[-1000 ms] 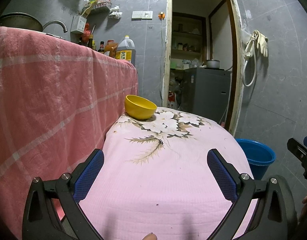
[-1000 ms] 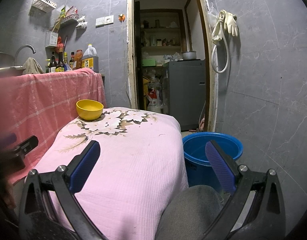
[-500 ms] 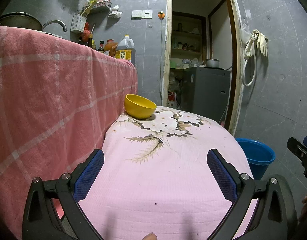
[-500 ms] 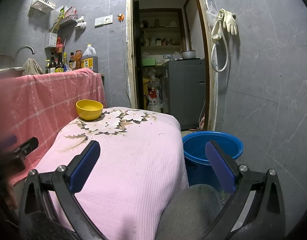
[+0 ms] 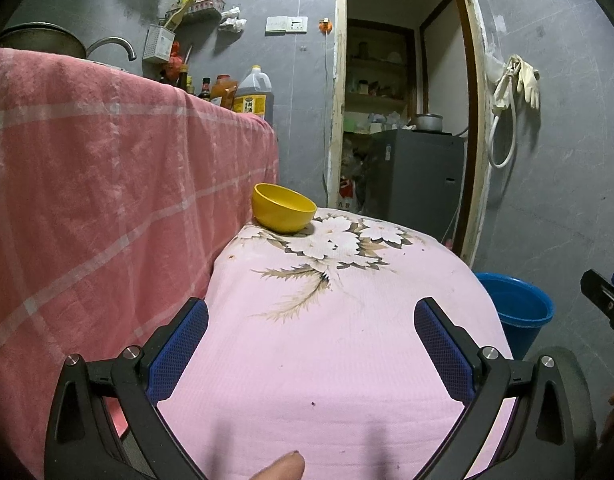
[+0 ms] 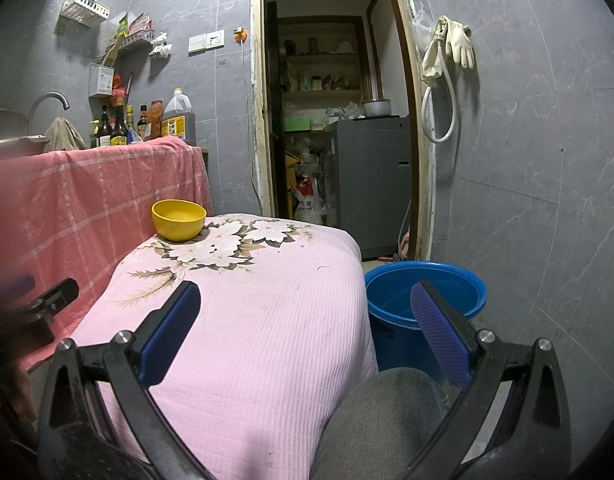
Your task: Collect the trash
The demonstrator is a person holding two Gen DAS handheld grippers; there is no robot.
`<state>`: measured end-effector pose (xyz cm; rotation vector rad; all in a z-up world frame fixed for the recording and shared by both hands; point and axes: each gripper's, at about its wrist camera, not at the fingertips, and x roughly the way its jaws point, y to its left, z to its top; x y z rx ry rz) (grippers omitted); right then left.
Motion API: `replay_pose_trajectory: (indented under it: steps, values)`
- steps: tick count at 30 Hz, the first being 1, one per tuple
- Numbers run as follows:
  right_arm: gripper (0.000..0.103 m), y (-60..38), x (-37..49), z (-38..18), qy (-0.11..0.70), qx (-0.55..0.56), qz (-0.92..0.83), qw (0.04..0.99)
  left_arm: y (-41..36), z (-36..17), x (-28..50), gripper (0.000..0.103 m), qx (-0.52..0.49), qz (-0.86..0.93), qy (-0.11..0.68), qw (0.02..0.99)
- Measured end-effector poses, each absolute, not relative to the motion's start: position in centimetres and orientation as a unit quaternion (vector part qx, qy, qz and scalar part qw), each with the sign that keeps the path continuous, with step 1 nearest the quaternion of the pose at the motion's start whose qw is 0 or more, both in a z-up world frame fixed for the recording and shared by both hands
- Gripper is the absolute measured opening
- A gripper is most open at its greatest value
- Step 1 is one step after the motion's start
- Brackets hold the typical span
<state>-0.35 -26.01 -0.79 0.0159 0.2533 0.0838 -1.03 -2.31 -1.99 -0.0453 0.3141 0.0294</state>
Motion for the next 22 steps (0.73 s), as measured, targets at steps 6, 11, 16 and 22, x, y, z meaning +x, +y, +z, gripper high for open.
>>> replay_pose_trajectory:
  steps: [6, 11, 16, 22]
  values:
    - [0.103, -26.01, -0.36, -0.80, 0.127, 0.008, 0.042, 0.991, -2.65, -2.03, -1.24, 0.101, -0.010, 0.009, 0.155, 0.988]
    - [0.103, -25.97, -0.36, -0.78, 0.127, 0.008, 0.042, 0.991, -2.74, -2.11, -1.11, 0.101, 0.000, 0.006, 0.154, 0.988]
    - [0.103, -25.90, -0.37, -0.78, 0.126, 0.009, 0.042, 0.991, -2.76, -2.17, -0.95, 0.101, 0.004, 0.005, 0.154, 0.988]
    - [0.103, -25.87, -0.37, -0.76, 0.126, 0.009, 0.041, 0.991, -2.81, -2.17, -0.85, 0.101, 0.004, 0.005, 0.155, 0.988]
